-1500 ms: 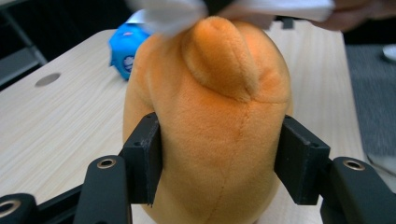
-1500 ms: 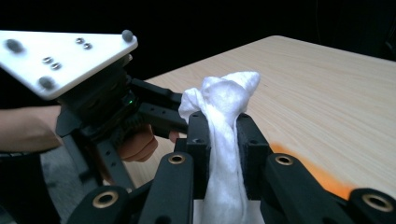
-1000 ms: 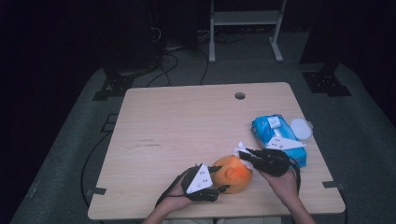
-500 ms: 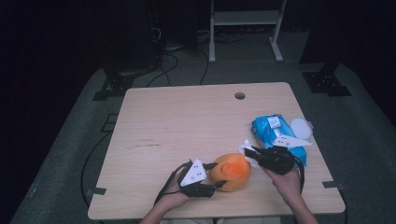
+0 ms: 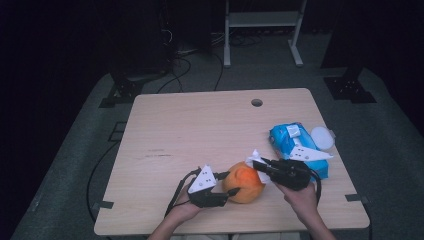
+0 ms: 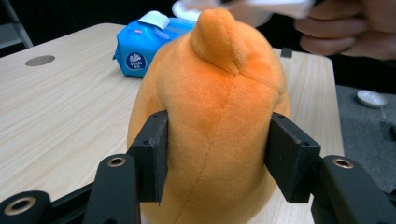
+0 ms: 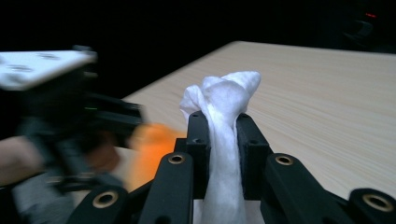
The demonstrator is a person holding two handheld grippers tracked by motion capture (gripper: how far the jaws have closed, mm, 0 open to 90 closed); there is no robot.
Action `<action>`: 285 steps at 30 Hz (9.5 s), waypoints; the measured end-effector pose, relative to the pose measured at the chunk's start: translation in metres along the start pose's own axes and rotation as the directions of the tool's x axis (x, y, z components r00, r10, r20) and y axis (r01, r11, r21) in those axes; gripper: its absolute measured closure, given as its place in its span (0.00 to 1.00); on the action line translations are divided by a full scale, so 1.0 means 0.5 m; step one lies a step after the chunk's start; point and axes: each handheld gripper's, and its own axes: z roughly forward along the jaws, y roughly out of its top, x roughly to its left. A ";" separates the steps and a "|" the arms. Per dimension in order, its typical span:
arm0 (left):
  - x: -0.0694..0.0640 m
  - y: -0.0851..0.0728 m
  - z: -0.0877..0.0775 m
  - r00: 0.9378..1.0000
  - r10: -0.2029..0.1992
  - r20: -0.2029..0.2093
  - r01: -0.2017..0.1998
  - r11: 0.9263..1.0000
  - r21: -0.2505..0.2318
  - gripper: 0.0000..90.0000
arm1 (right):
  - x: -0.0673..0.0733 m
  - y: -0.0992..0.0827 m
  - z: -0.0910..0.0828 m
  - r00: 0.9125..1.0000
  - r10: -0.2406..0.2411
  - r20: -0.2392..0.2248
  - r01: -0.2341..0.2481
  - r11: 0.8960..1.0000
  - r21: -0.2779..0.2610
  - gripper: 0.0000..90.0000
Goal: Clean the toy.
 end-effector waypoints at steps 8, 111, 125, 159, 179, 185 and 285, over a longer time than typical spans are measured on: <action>0.007 -0.011 0.006 0.999 -0.041 0.004 0.041 0.999 -0.029 0.37 | -0.019 -0.032 0.021 0.999 0.027 0.033 -0.029 0.998 0.060 0.86; 0.012 -0.007 0.019 0.996 -0.078 0.037 0.078 0.997 0.008 0.32 | -0.017 -0.041 0.033 0.991 -0.072 0.111 0.060 0.992 0.110 0.86; -0.008 -0.001 0.021 1.000 -0.015 -0.005 0.016 0.998 0.062 0.40 | 0.030 -0.028 0.037 0.992 -0.111 0.067 0.105 0.991 0.084 0.85; -0.006 0.022 -0.013 0.999 -0.049 -0.003 0.049 0.999 -0.016 0.46 | 0.033 -0.024 0.037 0.996 -0.086 0.021 0.085 0.996 0.035 0.86; 0.007 0.024 -0.009 0.996 -0.083 0.025 0.085 0.995 -0.059 0.44 | 0.021 -0.028 0.035 0.997 -0.069 0.046 0.068 0.997 0.031 0.86; 0.000 -0.007 0.037 0.999 -0.043 -0.031 0.043 0.999 0.015 0.13 | 0.015 -0.029 0.035 0.996 -0.061 0.057 0.060 0.998 0.030 0.86; 0.018 0.008 0.018 0.992 -0.055 -0.116 0.056 0.998 0.000 0.21 | -0.019 -0.044 0.036 0.991 -0.012 0.130 0.001 0.997 0.078 0.86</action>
